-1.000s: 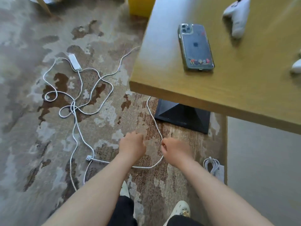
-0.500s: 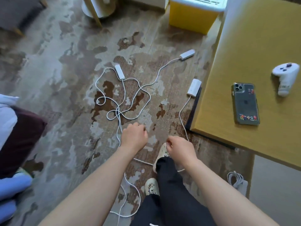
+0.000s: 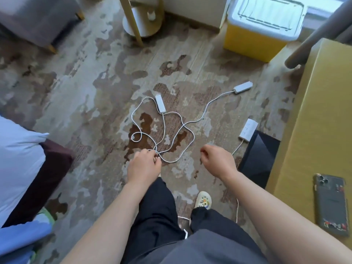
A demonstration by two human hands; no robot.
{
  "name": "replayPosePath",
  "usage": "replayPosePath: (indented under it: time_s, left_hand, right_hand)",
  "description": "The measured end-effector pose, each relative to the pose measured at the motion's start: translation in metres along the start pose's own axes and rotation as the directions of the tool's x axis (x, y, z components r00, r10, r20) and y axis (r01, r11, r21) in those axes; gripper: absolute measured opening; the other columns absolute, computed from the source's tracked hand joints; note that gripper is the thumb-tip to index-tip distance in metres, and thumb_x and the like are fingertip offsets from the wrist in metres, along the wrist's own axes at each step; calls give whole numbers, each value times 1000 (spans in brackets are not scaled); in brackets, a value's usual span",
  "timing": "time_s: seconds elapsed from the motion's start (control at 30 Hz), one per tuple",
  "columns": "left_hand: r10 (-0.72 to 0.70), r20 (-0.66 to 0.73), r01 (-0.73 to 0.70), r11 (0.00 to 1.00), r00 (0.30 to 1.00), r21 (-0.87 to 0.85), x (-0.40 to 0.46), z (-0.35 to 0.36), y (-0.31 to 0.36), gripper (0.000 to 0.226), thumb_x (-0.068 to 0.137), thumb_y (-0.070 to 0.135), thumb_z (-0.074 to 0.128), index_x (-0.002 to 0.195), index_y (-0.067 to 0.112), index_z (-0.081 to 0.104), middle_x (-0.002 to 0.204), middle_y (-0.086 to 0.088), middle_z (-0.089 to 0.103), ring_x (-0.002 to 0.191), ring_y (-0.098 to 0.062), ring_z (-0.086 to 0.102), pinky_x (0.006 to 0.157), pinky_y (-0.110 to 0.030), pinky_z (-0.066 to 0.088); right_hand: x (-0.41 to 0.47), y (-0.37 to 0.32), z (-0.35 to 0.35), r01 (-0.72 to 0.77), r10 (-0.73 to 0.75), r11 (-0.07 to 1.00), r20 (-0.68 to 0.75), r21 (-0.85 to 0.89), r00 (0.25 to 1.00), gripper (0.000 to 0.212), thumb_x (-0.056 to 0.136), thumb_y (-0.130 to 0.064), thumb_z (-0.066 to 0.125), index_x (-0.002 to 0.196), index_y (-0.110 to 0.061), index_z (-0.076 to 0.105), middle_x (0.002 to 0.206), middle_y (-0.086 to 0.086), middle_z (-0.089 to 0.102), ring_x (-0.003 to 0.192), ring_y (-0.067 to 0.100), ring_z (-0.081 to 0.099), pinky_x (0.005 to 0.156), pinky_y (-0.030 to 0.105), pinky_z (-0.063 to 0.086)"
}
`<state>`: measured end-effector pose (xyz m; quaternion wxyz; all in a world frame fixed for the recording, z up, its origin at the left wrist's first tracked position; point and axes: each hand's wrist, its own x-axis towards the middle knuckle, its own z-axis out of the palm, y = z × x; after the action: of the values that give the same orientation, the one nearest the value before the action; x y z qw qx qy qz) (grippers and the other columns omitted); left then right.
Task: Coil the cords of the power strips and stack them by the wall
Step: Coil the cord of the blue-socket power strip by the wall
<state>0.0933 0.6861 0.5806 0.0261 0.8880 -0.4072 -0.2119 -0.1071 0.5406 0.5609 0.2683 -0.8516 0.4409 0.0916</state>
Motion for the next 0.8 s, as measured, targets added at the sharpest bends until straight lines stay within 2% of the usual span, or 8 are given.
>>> replayPosePath:
  time_s: [0.13,0.27,0.37,0.5,0.63,0.73,0.8]
  left_hand:
    - [183,3,-183,983,983,-16,95,-21,27,32,93,36,47,112,20,67,112,-4,64,109,-28,52,87,-38,47]
    - [448,16,-449,894,894,14,201,-50,64,32,92,37,49,110,17,67,107,-7,64,106,-31,54,84,-39,47]
    - [536,52,-539,841,842,57,264,-78,79,31,92,36,51,106,16,69,101,-9,65,102,-32,57,81,-39,47]
    - [524,155,-542,831,838,121,323,-98,78,32,93,36,50,107,15,68,103,-7,65,103,-31,56,83,-42,49]
    - [441,236,-482,862,866,159,370,-108,80,29,94,35,51,110,18,68,107,-4,65,106,-28,54,86,-41,48]
    - [366,243,-413,893,898,182,406,-119,103,28,94,35,50,109,20,68,108,-2,65,106,-26,54,85,-39,48]
    - [364,228,-403,901,903,157,432,-128,131,27,94,35,50,109,20,69,107,-1,65,106,-25,55,84,-38,48]
  right_hand:
    - [22,15,-9,-182,182,983,-59,19,981,20,98,-35,45,103,-30,64,99,-10,67,87,17,63,63,31,45]
    - [34,20,-13,-429,443,896,-151,119,884,17,96,-35,50,103,-32,66,99,-13,69,86,14,64,61,30,43]
    - [58,10,-24,-547,575,813,-125,200,809,17,96,-31,51,104,-31,67,101,-11,70,89,17,64,63,30,39]
    - [133,-5,-55,-556,603,777,-94,296,792,23,98,-30,48,111,-28,66,108,-7,70,97,20,65,75,36,51]
    - [237,8,-104,-476,566,788,-153,391,810,23,99,-27,47,113,-23,65,106,-4,69,97,21,64,73,35,49]
    - [301,35,-147,-432,547,794,-192,428,815,23,98,-27,48,113,-23,66,106,-5,69,96,20,63,73,35,50]
    - [332,57,-174,-420,542,793,-195,441,818,23,98,-27,48,113,-24,66,107,-5,69,99,20,63,76,37,52]
